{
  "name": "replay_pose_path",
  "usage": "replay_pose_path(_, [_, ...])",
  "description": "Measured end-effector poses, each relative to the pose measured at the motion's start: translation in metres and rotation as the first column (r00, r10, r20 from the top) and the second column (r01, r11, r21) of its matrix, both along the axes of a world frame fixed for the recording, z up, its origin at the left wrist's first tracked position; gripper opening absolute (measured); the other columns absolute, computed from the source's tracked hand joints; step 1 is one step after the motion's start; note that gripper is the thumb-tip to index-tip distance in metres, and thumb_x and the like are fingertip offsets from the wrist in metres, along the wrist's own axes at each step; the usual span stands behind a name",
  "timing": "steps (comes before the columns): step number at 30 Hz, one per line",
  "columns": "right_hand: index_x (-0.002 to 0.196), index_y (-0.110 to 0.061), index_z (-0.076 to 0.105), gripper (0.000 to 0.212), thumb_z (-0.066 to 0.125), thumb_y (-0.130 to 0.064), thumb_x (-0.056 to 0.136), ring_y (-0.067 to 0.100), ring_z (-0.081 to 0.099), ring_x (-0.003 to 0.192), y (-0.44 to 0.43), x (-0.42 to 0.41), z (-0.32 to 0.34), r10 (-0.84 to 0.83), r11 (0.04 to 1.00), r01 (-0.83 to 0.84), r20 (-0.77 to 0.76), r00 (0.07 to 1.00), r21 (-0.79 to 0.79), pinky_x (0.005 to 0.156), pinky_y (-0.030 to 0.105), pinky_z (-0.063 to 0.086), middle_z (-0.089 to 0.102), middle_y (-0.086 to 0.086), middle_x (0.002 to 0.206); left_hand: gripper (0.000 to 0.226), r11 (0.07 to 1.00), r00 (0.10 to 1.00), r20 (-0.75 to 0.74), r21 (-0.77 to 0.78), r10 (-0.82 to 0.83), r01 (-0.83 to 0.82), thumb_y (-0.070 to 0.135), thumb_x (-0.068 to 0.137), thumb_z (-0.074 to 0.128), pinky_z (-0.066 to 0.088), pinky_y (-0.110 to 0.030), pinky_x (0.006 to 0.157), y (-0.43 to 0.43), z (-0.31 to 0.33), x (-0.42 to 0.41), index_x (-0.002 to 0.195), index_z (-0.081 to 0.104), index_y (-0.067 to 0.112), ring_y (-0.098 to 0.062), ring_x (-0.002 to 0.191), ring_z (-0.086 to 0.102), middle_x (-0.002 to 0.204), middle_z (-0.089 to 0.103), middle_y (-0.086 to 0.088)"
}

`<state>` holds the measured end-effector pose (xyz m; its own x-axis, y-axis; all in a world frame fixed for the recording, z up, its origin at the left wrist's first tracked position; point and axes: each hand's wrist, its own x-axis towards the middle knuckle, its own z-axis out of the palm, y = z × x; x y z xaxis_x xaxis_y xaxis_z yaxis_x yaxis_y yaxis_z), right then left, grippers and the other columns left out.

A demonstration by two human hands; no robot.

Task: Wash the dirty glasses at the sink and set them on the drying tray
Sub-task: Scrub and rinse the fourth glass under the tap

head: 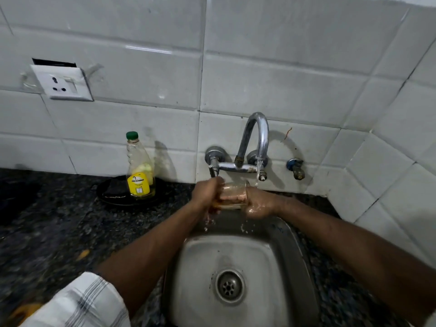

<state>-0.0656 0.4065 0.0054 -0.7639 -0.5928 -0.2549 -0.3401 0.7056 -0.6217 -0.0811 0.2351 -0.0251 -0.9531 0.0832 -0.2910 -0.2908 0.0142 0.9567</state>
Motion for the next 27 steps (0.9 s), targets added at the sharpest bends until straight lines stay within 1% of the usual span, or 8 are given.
replay_pose_path(3, [0.139, -0.018, 0.054, 0.083, 0.067, 0.008, 0.061, 0.023, 0.059, 0.124, -0.002, -0.003, -0.003, -0.126, 0.981, 0.143, 0.128, 0.984, -0.134, 0.09, 0.051, 0.056, 0.065, 0.002, 0.128, 0.018, 0.976, 0.847, -0.516, -0.085, 0.129, -0.201, 0.029, 0.091, 0.062, 0.054, -0.035, 0.063, 0.0, -0.01, 0.006, 0.077, 0.066, 0.019, -0.019, 0.067, 0.063, 0.074, 0.068, -0.004])
replay_pose_path(5, [0.137, -0.013, 0.055, 0.07, 0.066, 0.012, 0.072, 0.008, 0.061, 0.115, -0.002, 0.0, 0.0, -0.081, 0.985, 0.09, 0.065, 0.995, -0.15, 0.099, 0.045, 0.052, 0.065, 0.0, 0.126, 0.023, 0.984, 0.921, -0.376, -0.101, 0.102, -0.15, 0.026, 0.094, 0.058, 0.053, -0.037, 0.055, 0.0, -0.004, 0.001, 0.077, 0.066, 0.012, -0.019, 0.058, 0.061, 0.069, 0.066, -0.007])
replay_pose_path(8, [0.135, -0.016, 0.057, 0.06, 0.058, 0.01, 0.081, 0.009, 0.054, 0.124, 0.002, 0.002, 0.002, 0.168, 0.986, -0.159, -0.269, 0.948, 0.056, 0.108, 0.035, 0.045, 0.056, 0.003, 0.139, 0.03, 0.994, 0.989, 0.13, -0.068, -0.073, 0.082, 0.033, 0.096, 0.05, 0.04, -0.026, 0.042, -0.001, 0.008, 0.0, 0.091, 0.063, 0.007, -0.022, 0.049, 0.057, 0.075, 0.067, -0.013])
replay_pose_path(10, [0.136, -0.019, 0.055, 0.068, 0.055, 0.009, 0.074, 0.018, 0.054, 0.127, 0.007, 0.005, -0.005, 0.098, 0.995, -0.092, -0.149, 0.984, 0.05, 0.105, 0.041, 0.047, 0.055, 0.007, 0.14, 0.031, 0.999, 0.999, 0.005, -0.038, -0.031, 0.031, 0.037, 0.096, 0.055, 0.045, -0.027, 0.047, 0.002, 0.005, -0.002, 0.095, 0.066, 0.008, -0.025, 0.062, 0.063, 0.084, 0.07, -0.012])
replay_pose_path(13, [0.132, -0.012, 0.058, 0.07, 0.063, 0.013, 0.067, 0.02, 0.062, 0.116, 0.009, 0.008, -0.01, -0.031, 0.99, 0.021, -0.067, 0.997, -0.137, 0.095, 0.045, 0.054, 0.064, 0.008, 0.127, 0.022, 0.99, 0.892, -0.453, -0.125, 0.003, -0.067, 0.025, 0.096, 0.061, 0.052, -0.023, 0.064, 0.006, 0.001, 0.008, 0.086, 0.068, 0.006, -0.022, 0.076, 0.065, 0.082, 0.068, -0.007])
replay_pose_path(18, [0.135, -0.021, 0.058, 0.056, 0.058, 0.001, 0.084, -0.001, 0.047, 0.126, 0.011, 0.015, -0.002, 0.154, 0.988, -0.151, -0.327, 0.933, 0.035, 0.109, 0.029, 0.043, 0.056, 0.003, 0.139, 0.027, 0.986, 0.994, 0.081, -0.148, -0.067, 0.079, 0.03, 0.093, 0.052, 0.042, -0.027, 0.042, 0.009, 0.016, 0.002, 0.09, 0.062, 0.005, -0.024, 0.051, 0.056, 0.075, 0.066, -0.015])
replay_pose_path(23, [0.137, -0.021, 0.055, 0.073, 0.055, 0.006, 0.07, 0.018, 0.057, 0.127, 0.011, 0.012, -0.007, -0.08, 0.995, 0.068, -0.168, 0.982, -0.076, 0.107, 0.046, 0.046, 0.06, 0.003, 0.137, 0.025, 0.993, 0.894, -0.447, -0.091, 0.025, -0.073, 0.026, 0.096, 0.059, 0.058, -0.045, 0.07, 0.01, 0.006, 0.008, 0.082, 0.067, 0.007, -0.036, 0.079, 0.067, 0.084, 0.069, -0.016])
replay_pose_path(27, [0.137, -0.025, 0.053, 0.065, 0.059, 0.002, 0.079, 0.019, 0.058, 0.124, 0.012, 0.003, -0.009, 0.006, 0.998, 0.006, -0.204, 0.979, 0.057, 0.103, 0.046, 0.049, 0.059, 0.003, 0.136, 0.027, 0.994, 0.997, -0.075, -0.107, 0.002, -0.01, 0.028, 0.092, 0.056, 0.044, -0.031, 0.047, 0.012, 0.009, -0.001, 0.083, 0.064, 0.004, -0.03, 0.06, 0.06, 0.076, 0.067, -0.015])
